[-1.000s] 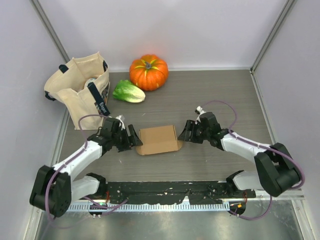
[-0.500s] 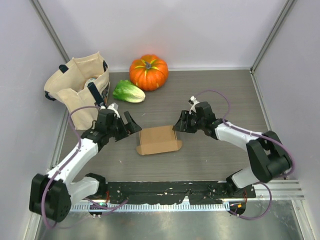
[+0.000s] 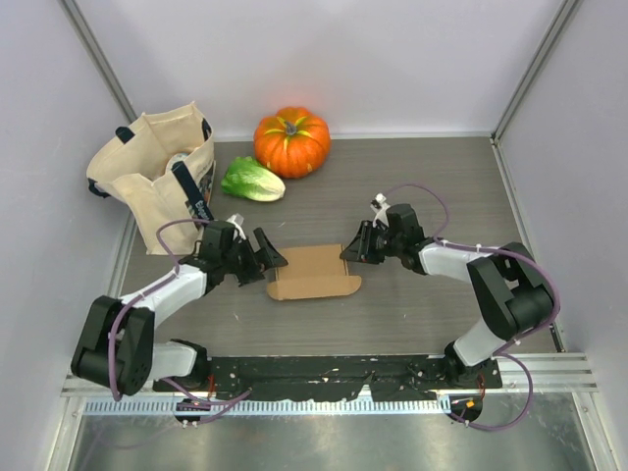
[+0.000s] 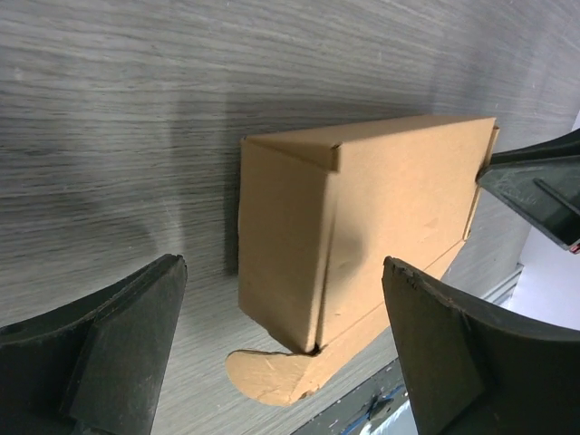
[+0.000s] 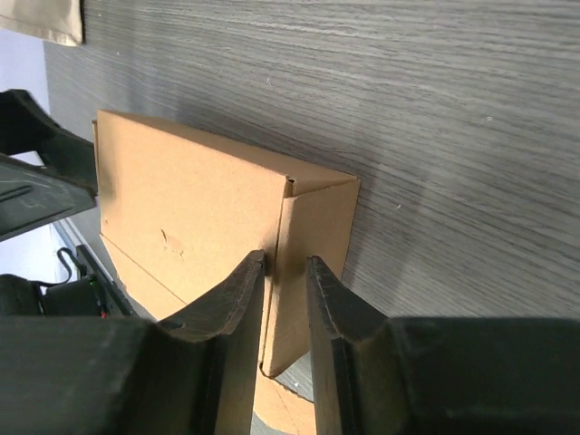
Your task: Fold the paper box
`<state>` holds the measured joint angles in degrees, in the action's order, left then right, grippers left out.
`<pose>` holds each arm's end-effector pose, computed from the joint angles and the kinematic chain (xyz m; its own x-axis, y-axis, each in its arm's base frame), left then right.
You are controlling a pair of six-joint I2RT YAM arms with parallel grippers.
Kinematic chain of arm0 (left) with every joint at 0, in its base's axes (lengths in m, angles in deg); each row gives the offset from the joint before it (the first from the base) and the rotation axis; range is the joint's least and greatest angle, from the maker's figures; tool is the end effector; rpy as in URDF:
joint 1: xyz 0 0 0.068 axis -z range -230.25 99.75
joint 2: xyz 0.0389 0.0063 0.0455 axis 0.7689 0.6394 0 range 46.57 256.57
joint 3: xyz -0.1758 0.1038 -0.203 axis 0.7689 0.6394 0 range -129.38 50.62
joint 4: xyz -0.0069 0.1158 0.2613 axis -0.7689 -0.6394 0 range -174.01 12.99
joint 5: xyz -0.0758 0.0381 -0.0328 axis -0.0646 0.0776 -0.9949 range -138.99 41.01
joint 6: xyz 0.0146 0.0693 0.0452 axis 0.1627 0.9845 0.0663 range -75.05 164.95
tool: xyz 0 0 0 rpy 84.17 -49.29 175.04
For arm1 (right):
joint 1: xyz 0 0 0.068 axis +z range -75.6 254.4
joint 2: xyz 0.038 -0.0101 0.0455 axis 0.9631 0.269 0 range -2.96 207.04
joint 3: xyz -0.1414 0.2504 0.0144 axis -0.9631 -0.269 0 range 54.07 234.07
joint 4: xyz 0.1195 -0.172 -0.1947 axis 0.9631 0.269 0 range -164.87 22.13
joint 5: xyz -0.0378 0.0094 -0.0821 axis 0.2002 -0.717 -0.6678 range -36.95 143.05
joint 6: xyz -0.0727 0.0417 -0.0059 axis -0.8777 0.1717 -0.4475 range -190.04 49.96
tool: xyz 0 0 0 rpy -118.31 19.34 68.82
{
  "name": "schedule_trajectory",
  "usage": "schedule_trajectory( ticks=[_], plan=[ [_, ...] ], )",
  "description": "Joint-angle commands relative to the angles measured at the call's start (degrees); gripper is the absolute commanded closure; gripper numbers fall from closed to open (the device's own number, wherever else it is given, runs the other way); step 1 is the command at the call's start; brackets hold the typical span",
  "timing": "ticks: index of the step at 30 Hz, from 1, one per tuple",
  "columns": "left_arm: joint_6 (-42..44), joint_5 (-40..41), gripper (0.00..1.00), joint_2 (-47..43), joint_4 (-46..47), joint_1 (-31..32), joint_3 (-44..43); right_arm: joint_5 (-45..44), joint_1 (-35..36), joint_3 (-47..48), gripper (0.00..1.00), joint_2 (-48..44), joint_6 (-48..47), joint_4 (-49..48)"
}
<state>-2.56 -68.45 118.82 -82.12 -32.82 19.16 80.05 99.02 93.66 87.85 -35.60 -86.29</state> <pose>0.2588 -0.1070 0.1452 -0.8342 -0.4666 -0.2938 -0.1648 0.7194 -0.6748 0.3020 0.1752 0.1301 -0.8691 0.1560 -0.4694 -0.2387 0.6989 0.6742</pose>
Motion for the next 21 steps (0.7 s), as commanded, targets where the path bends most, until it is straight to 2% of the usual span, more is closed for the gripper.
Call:
schedule_trajectory(
  ticks=[1, 9, 17, 21],
  plan=[
    [-1.01, -5.76, 0.07, 3.33, 9.04, -0.29, 1.66, 4.71, -2.38, -2.06, 0.74, 3.58, 0.02, -2.99],
    [-4.43, -10.76, 0.09, 6.49, 17.83, -0.29, 3.16, 7.62, -5.02, -3.56, 0.75, 6.84, 0.81, -6.68],
    [-4.44, -9.98, 0.12, 7.20, 17.59, -0.29, 2.90, 9.38, -8.27, -4.88, 0.75, 9.13, 0.99, -8.35],
    [-6.10, -11.91, 0.11, 9.13, 21.26, -0.03, 2.81, 10.26, -8.80, -5.49, 0.75, 9.92, 1.60, -9.58]
  ],
)
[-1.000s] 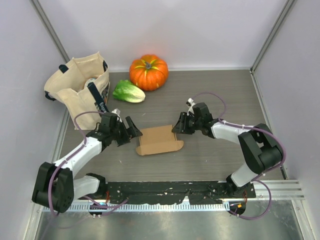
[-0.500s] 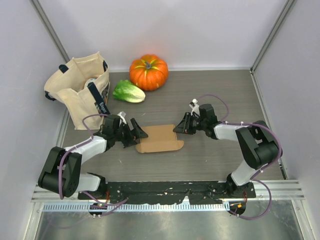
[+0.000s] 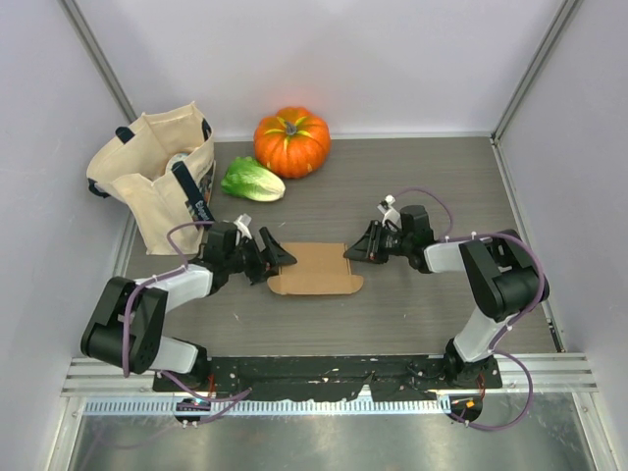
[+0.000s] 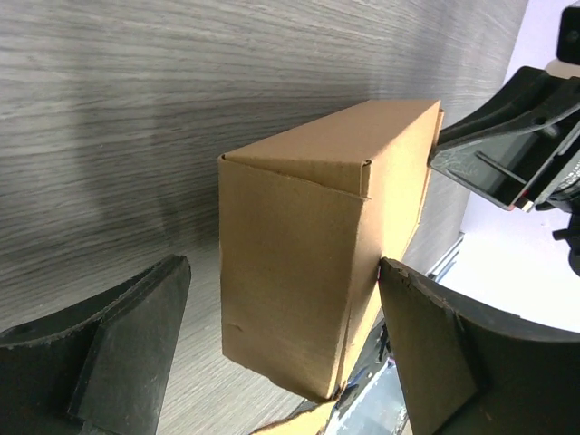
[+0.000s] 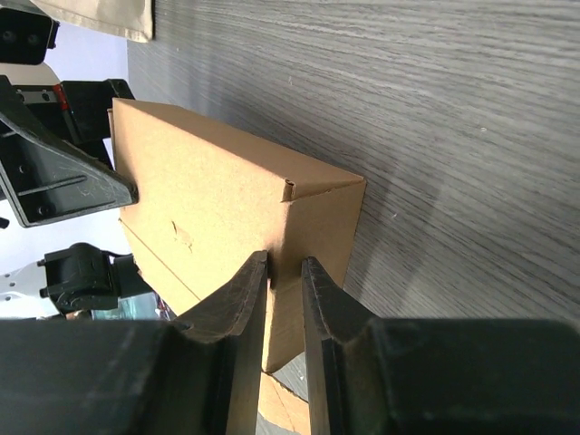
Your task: Fold the paper box
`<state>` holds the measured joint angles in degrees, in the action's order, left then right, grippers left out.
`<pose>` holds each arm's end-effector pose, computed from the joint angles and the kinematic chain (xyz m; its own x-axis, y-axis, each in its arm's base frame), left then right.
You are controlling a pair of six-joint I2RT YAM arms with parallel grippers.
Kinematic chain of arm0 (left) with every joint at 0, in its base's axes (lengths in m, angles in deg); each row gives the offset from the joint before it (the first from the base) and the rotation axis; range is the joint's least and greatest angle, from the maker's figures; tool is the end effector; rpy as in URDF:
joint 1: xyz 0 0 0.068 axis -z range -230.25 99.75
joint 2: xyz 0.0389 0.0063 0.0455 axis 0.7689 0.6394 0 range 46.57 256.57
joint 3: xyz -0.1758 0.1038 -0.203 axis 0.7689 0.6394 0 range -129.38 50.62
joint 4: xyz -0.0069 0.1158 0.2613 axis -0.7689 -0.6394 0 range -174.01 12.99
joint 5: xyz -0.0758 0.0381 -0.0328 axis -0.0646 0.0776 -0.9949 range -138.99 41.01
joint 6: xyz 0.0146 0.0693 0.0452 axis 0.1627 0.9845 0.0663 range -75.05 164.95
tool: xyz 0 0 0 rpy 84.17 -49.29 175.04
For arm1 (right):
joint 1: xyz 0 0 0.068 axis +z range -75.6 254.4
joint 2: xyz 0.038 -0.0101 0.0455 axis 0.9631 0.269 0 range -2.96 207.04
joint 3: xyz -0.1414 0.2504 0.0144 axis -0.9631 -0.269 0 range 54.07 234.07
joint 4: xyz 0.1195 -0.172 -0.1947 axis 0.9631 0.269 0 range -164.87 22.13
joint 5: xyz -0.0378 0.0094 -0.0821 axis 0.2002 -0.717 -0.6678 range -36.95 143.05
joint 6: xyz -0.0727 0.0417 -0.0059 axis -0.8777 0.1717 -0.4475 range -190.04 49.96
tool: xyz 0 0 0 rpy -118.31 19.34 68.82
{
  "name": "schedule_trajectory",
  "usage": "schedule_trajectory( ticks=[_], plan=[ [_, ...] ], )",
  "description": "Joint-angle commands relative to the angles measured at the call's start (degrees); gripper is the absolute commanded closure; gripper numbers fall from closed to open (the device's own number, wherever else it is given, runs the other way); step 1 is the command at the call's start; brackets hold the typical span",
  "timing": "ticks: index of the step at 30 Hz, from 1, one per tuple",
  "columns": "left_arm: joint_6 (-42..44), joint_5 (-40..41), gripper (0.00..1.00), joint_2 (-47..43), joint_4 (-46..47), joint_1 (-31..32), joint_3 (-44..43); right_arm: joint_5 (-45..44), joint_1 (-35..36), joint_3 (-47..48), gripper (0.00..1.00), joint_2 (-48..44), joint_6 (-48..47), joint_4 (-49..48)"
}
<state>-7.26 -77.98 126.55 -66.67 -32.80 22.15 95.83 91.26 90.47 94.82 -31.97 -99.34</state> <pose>0.2671 -0.1214 0.1229 -0.8672 -0.4518 -0.2093 -0.1221 0.6004 -0.7904 0.3133 0.1472 0.1045 -0.9042 0.1988 -0.3781 -0.2225 0.5363 0.8142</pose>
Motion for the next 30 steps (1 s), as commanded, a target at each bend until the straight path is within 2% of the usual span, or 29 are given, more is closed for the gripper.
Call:
schedule_trajectory(
  ticks=[1, 6, 8, 10, 11, 12, 13, 14, 15, 18, 19, 20, 21, 22, 23, 24, 26, 30],
  plan=[
    [-2.02, -2.99, 0.11, 2.10, 6.95, 0.04, -0.27, -5.26, -1.04, -2.30, 0.75, 2.95, -1.85, 3.29],
    [-9.66, -7.39, 0.20, 4.92, 16.17, 1.36, -0.01, -5.69, -1.04, -2.39, 0.75, 2.33, -1.15, 3.02],
    [-13.43, -7.92, 0.28, 4.83, 16.98, 1.44, 0.25, -6.22, -1.04, -1.43, 0.74, 1.63, -1.50, 5.20],
    [-16.34, -8.97, 0.37, 4.30, 17.51, 1.36, 0.69, -7.97, -0.87, -0.03, 0.68, -1.43, -3.60, 8.19],
    [-17.65, -9.15, 0.41, 3.87, 17.77, 1.36, 1.04, -9.63, -0.52, 0.77, 0.64, -3.54, -4.92, 12.99],
    [-20.54, -9.06, 0.44, 2.73, 17.60, 1.36, 1.83, -11.65, 0.79, 1.65, 0.52, -5.82, -6.50, 16.09],
    [-21.52, -9.06, 0.46, 2.11, 17.43, 1.36, 2.27, -14.98, 1.67, 3.92, 0.44, -8.19, -10.08, 19.34],
    [-22.32, -9.06, 0.46, 1.32, 16.82, 1.27, 2.54, -21.80, 2.73, 5.42, 0.38, -13.78, -11.59, 22.59],
    [-22.59, -9.06, 0.46, 0.88, 13.59, 1.18, 2.54, -26.39, 4.30, 7.09, 0.27, -16.02, -13.61, 29.58],
    [-22.76, -8.89, 0.45, -1.23, 4.37, 0.74, 2.19, -42.04, 12.21, 16.38, 0.18, -23.05, -21.00, 40.01],
    [-23.46, -9.24, 0.44, -2.19, 2.41, 0.31, 2.19, -45.56, 18.32, 17.64, 0.18, -24.37, -23.10, 41.24],
    [-23.99, -9.76, 0.44, -2.64, 0.31, -0.05, 2.80, -51.43, 22.12, 18.43, 0.18, -26.39, -28.69, 42.04],
    [-24.95, -10.29, 0.44, -3.34, -0.15, -0.22, 3.24, -53.14, 25.90, 19.14, 0.17, -27.02, -31.36, 41.79],
    [-27.14, -11.25, 0.44, -4.48, -0.59, -0.84, 3.68, -54.46, 34.73, 19.32, 0.17, -27.37, -35.04, 41.61],
    [-28.20, -11.96, 0.44, -5.18, -1.20, -0.93, 4.29, -56.30, 38.82, 19.15, 0.17, -27.55, -40.30, 41.17],
    [-29.00, -12.75, 0.44, -5.63, -1.56, -1.10, 4.39, -62.50, 43.65, 18.88, 0.17, -27.38, -42.96, 40.65],
    [-31.63, -14.85, 0.42, -7.29, -2.52, -1.63, 4.82, -66.68, 53.48, 18.79, 0.17, -25.98, -48.14, 39.50],
    [-37.87, -17.15, 0.41, -10.98, -0.59, -1.72, 7.19, -70.63, 59.59, 20.37, 0.17, -20.71, -51.32, 37.84]
  ],
)
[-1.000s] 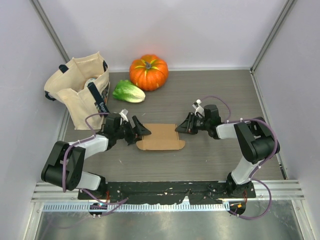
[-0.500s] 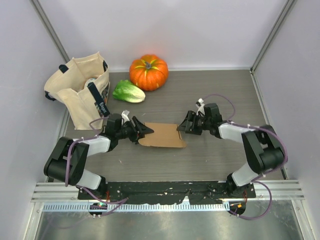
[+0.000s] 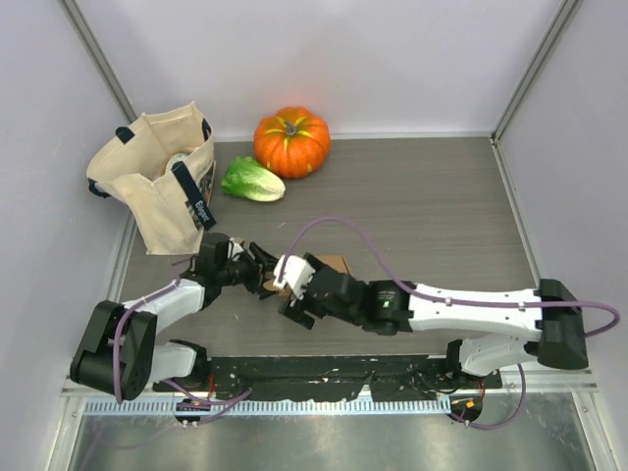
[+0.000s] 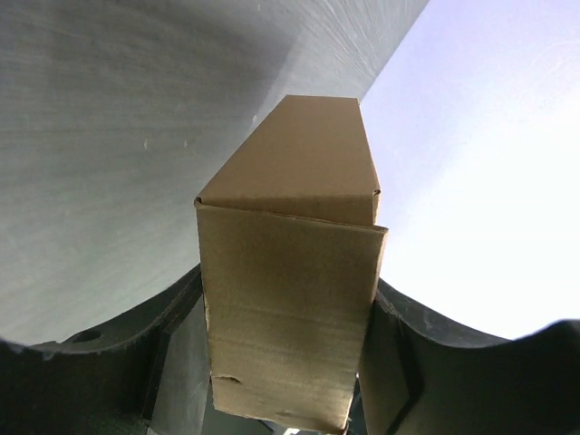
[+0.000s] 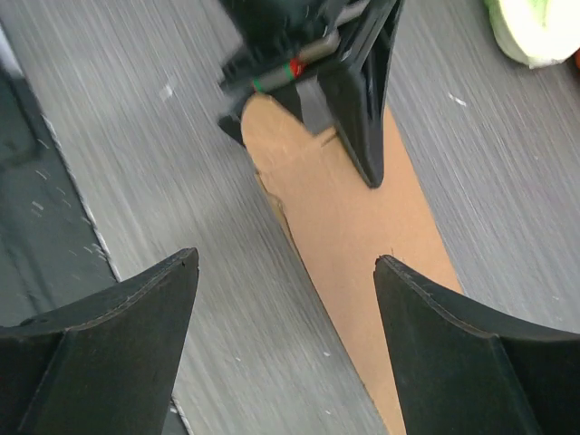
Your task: Fold the paper box
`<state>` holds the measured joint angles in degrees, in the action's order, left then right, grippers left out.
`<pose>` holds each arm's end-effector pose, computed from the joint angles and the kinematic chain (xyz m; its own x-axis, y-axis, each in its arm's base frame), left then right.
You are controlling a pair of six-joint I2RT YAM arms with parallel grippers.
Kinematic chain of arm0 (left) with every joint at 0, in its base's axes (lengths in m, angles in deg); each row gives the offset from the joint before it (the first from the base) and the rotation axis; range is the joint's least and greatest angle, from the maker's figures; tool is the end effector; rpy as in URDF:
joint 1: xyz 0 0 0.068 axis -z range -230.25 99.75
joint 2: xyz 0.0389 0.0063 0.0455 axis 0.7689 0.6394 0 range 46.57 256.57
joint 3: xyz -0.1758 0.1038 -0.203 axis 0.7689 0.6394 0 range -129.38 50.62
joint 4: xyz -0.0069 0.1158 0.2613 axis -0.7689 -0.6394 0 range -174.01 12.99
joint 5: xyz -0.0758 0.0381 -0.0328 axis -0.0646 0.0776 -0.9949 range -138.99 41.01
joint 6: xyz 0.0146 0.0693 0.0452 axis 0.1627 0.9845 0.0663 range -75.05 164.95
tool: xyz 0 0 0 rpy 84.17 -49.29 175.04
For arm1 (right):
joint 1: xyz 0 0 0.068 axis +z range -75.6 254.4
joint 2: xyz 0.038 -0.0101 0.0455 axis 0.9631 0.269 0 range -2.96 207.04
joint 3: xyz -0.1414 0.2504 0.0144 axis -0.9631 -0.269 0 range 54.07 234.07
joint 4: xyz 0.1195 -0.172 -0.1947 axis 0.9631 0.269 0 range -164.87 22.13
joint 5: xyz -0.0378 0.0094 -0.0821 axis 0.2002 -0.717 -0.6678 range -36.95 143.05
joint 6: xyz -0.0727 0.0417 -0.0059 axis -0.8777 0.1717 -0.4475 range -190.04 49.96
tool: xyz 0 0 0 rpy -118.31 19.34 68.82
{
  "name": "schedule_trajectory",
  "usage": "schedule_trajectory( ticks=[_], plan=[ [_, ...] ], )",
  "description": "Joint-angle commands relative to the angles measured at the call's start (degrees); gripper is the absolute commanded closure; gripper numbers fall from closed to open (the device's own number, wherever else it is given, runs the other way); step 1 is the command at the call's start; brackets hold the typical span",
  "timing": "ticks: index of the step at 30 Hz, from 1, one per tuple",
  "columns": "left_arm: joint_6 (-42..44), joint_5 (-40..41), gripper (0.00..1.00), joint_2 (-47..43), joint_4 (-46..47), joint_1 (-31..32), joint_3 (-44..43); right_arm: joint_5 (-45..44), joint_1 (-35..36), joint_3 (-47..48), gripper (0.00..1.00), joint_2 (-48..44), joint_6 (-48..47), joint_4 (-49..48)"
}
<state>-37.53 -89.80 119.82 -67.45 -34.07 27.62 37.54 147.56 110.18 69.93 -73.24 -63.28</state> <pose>0.2336 -0.1179 0.1266 -0.7630 -0.5598 0.3231 -0.5307 0.2573 -0.8075 0.1178 0.3216 0.2911 -0.0897 -0.4821 -0.8715 -0.8605 0.4781 -0.1759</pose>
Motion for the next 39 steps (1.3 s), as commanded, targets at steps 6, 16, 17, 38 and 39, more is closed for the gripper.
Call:
schedule_trajectory(
  ticks=[6, 16, 17, 38, 39],
  plan=[
    [-10.78, -6.73, 0.41, -9.70, -0.94, -0.54, 3.84, -19.46, 5.84, -1.62, 0.17, 8.68, -15.68, -3.94],
    [-13.85, -7.70, 0.39, -16.82, -4.37, -0.54, 5.34, -23.59, 6.99, -4.79, 0.17, 11.67, -19.47, -11.32],
    [-13.68, -7.70, 0.37, -17.44, -4.90, -0.54, 5.16, -26.21, 7.16, -4.96, 0.21, 11.76, -19.65, -13.16],
    [28.07, 37.98, 0.05, -40.29, -56.66, -0.63, -19.70, -18.89, 5.68, 7.41, 0.54, 7.18, -7.80, 19.23],
    [28.59, 39.57, 0.05, -41.16, -57.37, -0.54, -20.67, -17.20, 5.15, 10.04, 0.54, 8.14, -7.26, 21.34]
  ],
)
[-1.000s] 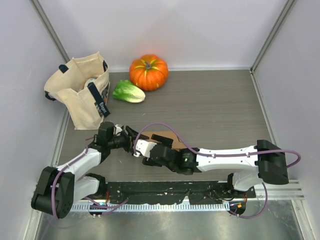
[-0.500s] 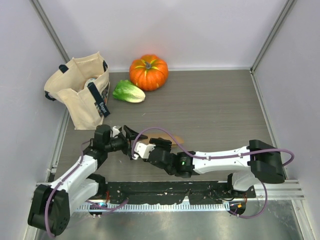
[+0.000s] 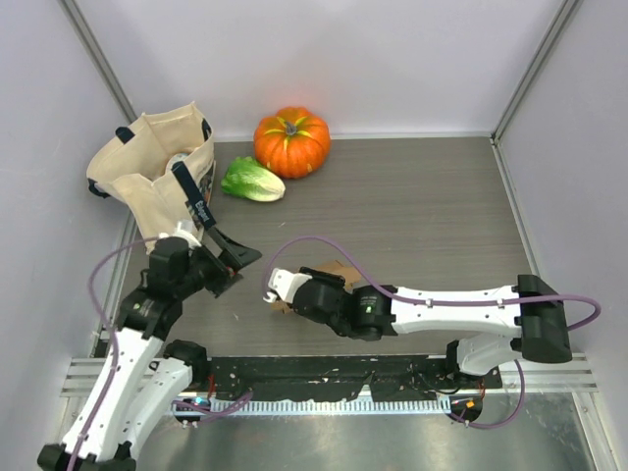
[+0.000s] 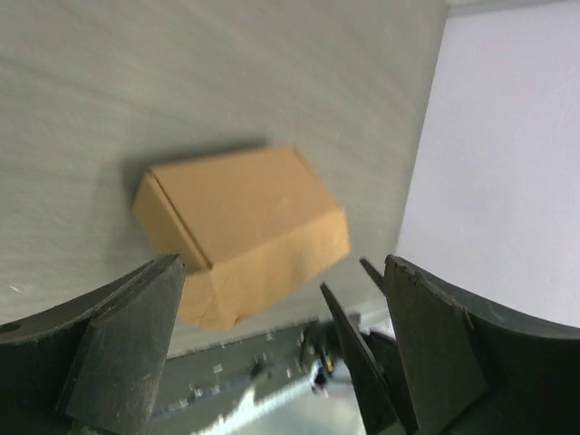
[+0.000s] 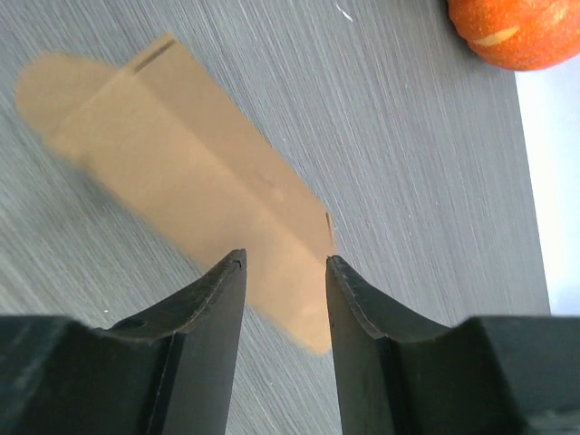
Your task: Fold the paper box
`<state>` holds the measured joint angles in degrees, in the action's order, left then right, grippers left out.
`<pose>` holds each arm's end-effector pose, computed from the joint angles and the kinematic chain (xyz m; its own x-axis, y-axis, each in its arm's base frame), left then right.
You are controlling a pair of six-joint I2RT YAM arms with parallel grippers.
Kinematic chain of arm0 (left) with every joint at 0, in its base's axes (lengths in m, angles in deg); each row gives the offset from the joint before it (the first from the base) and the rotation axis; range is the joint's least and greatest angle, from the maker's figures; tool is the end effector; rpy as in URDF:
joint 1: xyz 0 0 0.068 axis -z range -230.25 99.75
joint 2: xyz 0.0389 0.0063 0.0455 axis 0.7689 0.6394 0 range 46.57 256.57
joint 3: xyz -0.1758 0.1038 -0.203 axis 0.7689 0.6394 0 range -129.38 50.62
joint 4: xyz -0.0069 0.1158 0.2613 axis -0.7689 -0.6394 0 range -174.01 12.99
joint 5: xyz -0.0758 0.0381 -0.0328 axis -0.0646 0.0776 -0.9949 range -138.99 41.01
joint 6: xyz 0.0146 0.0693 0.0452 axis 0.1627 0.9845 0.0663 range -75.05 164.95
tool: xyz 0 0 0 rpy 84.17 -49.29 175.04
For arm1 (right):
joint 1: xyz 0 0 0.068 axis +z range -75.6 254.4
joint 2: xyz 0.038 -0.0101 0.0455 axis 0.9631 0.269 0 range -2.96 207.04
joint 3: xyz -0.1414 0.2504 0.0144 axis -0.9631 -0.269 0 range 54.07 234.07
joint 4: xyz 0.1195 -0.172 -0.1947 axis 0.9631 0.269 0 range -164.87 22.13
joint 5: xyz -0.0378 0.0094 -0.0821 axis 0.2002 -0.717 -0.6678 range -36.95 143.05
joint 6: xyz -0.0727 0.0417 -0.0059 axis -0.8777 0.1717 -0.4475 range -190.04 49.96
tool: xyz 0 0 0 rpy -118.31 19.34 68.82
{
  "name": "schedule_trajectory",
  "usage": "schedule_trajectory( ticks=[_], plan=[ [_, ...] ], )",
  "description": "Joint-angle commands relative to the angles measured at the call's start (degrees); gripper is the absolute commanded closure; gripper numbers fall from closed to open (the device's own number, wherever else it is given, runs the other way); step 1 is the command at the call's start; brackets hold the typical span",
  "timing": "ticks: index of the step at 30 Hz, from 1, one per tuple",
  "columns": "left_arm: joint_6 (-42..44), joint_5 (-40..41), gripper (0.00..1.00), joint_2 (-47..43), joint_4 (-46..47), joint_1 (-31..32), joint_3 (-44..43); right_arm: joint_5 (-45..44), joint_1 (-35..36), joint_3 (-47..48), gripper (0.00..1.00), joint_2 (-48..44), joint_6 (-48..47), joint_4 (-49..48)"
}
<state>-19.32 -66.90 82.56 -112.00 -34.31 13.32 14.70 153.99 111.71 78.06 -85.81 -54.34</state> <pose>0.1699 -0.0721 0.2641 -0.6887 -0.6947 -0.2078 -0.2599 0.5040 -0.8237 0.1070 0.3298 0.2459 0.0672 -0.8144 -0.5765 -0.6987 0.3740 -0.6098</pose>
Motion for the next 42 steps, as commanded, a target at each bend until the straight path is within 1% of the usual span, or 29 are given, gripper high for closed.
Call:
schedule_trajectory(
  ticks=[1, 2, 4, 5, 6, 7, 8, 9, 10, 11, 12, 13, 14, 15, 16, 17, 18, 19, 20, 21, 22, 23, 26, 28, 30, 32, 33, 35, 42],
  plan=[
    [11.44, 19.38, 0.05, -5.73, -12.92, -0.39, -7.25, 6.78, -2.06, 9.84, 0.54, 1.07, 5.75, 16.08],
    [11.80, 19.93, 0.05, -6.27, -12.57, -0.30, -7.35, 7.49, -2.59, 11.94, 0.53, 2.21, 6.45, 17.25],
    [12.50, 19.85, 0.08, -6.63, -11.34, -0.39, -6.56, 10.56, -4.08, 12.84, 0.51, 5.20, 7.15, 17.00],
    [13.02, 17.24, 0.10, -6.28, -10.47, -0.39, -6.12, 12.23, -6.44, 13.28, 0.49, 5.90, 7.77, 16.47],
    [13.55, 14.34, 0.15, -5.93, -9.33, -0.39, -5.51, 12.51, -6.90, 13.02, 0.48, 6.43, 8.21, 15.34],
    [13.91, 12.22, 0.16, -5.49, -6.97, -0.30, -3.94, 11.20, -7.17, 12.93, 0.40, 6.26, 9.34, 12.89],
    [14.52, 7.59, 0.15, -3.75, -5.90, -0.30, -3.23, 9.88, -9.69, 13.45, 0.35, 6.09, 11.27, 11.91],
    [14.87, 5.63, 0.12, -2.51, -5.19, -0.39, -2.52, 10.22, -12.33, 14.06, 0.30, 6.00, 19.73, 11.81],
    [14.96, 3.52, 0.09, -0.67, -4.57, -0.39, -1.12, 12.57, -15.49, 14.85, 0.27, 6.35, 24.25, 13.98],
    [14.27, 1.50, 0.06, 2.91, -4.13, -0.30, -0.33, 15.82, -22.83, 14.78, 0.26, 6.35, 29.34, 15.49],
    [13.83, -4.01, 0.05, 5.21, -3.61, -0.30, 0.46, 19.07, -25.34, 13.21, 0.26, 6.00, 34.00, 15.94],
    [12.95, -6.67, 0.04, 7.15, -0.82, -0.21, 3.00, 26.58, -27.89, 10.93, 0.26, 3.82, 35.09, 13.68],
    [10.33, -9.13, 0.04, 10.13, 1.56, -0.21, 4.76, 30.14, -29.65, 4.64, 0.25, 1.80, 35.45, 10.96],
    [8.91, -12.73, 0.04, 11.11, 3.93, -0.21, 6.61, 33.57, -33.41, 1.36, 0.23, -0.05, 35.89, 7.97],
    [7.51, -13.72, 0.05, 11.73, 9.00, -0.04, 10.37, 43.87, -35.36, -1.63, 0.20, -1.63, 36.85, 2.72],
    [5.75, -14.86, 0.06, 12.35, 11.84, 0.22, 12.14, 47.97, -37.47, -6.79, 0.20, -4.34, 37.21, 0.06],
    [3.21, -15.65, 0.07, 12.61, 16.65, 0.31, 14.86, 51.67, -41.58, -8.93, 0.20, -4.98, 37.56, -2.14],
    [2.23, -15.31, 0.07, 12.62, 18.18, 0.40, 15.84, 54.40, -43.28, -10.61, 0.20, -5.51, 37.91, -5.04],
    [1.61, -14.88, 0.08, 12.53, 19.59, 0.66, 16.46, 59.65, -45.29, -13.15, 0.20, -5.51, 38.01, -6.37],
    [0.73, -14.61, 0.07, 12.09, 21.86, 0.84, 17.60, 62.05, -46.97, -14.31, 0.22, -5.43, 38.35, -7.60],
    [0.20, -14.35, 0.07, 12.09, 23.19, 1.02, 18.22, 64.34, -49.59, -15.36, 0.25, -5.34, 39.40, -10.92],
    [-0.32, -14.34, 0.07, 12.09, 24.51, 1.11, 18.84, 67.84, -50.49, -17.20, 0.26, -5.16, 40.11, -12.61],
    [-2.00, -14.87, 0.07, 13.40, 28.21, 1.28, 20.95, 71.73, -52.17, -18.18, 0.32, -3.24, 41.26, -16.66],
    [-1.91, -14.78, 0.06, 14.54, 28.83, 1.46, 21.65, 73.15, -52.43, -18.27, 0.36, -1.13, 41.61, -18.50],
    [-2.09, -14.96, 0.05, 15.16, 30.49, 1.55, 22.79, 73.85, -52.52, -19.06, 0.37, -0.07, 42.40, -20.17],
    [-3.49, -15.83, 0.04, 16.39, 32.77, 1.72, 23.85, 73.77, -52.70, -19.59, 0.41, 0.63, 42.75, -20.18],
    [-4.02, -16.27, 0.04, 17.00, 34.70, 1.72, 24.63, 73.33, -52.78, -19.68, 0.44, 1.51, 43.10, -21.92],
    [-4.46, -16.71, 0.04, 18.50, 36.11, 2.07, 24.99, 73.42, -53.40, -20.38, 0.48, 2.39, 43.54, -22.64],
    [-4.02, -15.84, 0.00, 19.03, 36.48, 3.57, 24.55, 74.29, -55.51, -23.72, 0.58, 5.47, 46.00, -27.56]
  ],
)
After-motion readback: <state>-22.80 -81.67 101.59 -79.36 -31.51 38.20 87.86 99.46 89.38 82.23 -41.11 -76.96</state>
